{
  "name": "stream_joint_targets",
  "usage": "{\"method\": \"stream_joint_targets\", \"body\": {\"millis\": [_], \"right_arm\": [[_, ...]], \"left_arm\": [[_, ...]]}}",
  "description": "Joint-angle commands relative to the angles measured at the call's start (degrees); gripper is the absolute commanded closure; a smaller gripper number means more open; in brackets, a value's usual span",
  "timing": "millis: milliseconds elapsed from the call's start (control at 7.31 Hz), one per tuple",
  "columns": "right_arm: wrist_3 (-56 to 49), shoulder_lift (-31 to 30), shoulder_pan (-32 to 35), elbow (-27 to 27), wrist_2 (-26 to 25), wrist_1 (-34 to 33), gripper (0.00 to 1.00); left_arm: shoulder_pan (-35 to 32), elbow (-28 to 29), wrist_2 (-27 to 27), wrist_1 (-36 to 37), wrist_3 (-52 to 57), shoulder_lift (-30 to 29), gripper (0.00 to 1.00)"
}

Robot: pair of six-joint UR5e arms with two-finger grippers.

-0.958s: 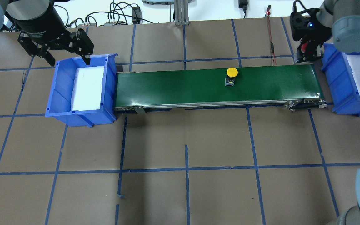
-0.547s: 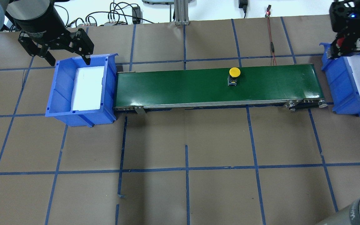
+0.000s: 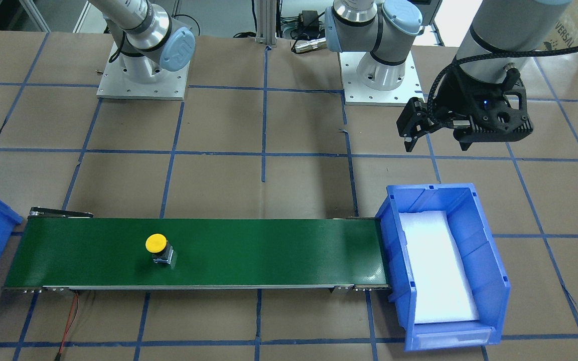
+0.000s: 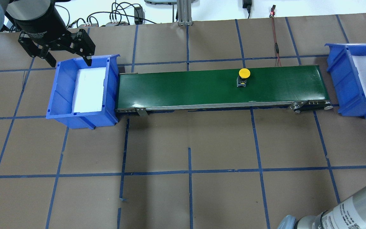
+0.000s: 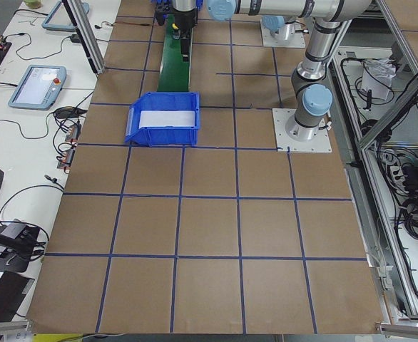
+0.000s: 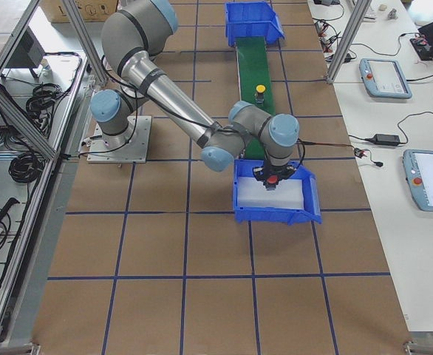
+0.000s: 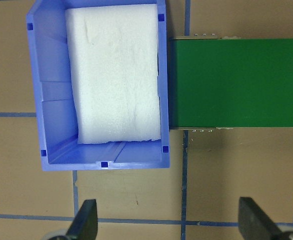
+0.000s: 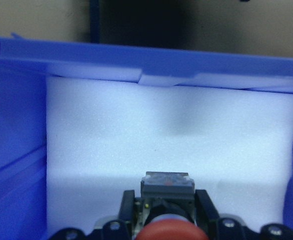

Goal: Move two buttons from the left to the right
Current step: 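Lower the red button into the blue bin and open the right gripper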

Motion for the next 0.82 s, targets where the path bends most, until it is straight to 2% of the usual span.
{"method": "stream_joint_targets", "body": {"millis": [0, 547, 684], "right_arm": [[-2.2, 3.6, -1.6, 0.4, -0.7, -1.4, 0.92], [-2.7, 4.7, -1.7, -0.3, -2.8, -5.1, 0.88], [-3.5, 4.7, -1.9, 0.2, -2.1, -4.9, 0.63]], "left_arm": [[0.0, 0.0, 0.0, 0.0, 0.0, 0.0, 0.0], [0.1, 0.0, -0.1, 0.0, 0.1, 0.0, 0.0], [0.1, 0.0, 0.0, 0.0, 0.1, 0.0, 0.0]]}}
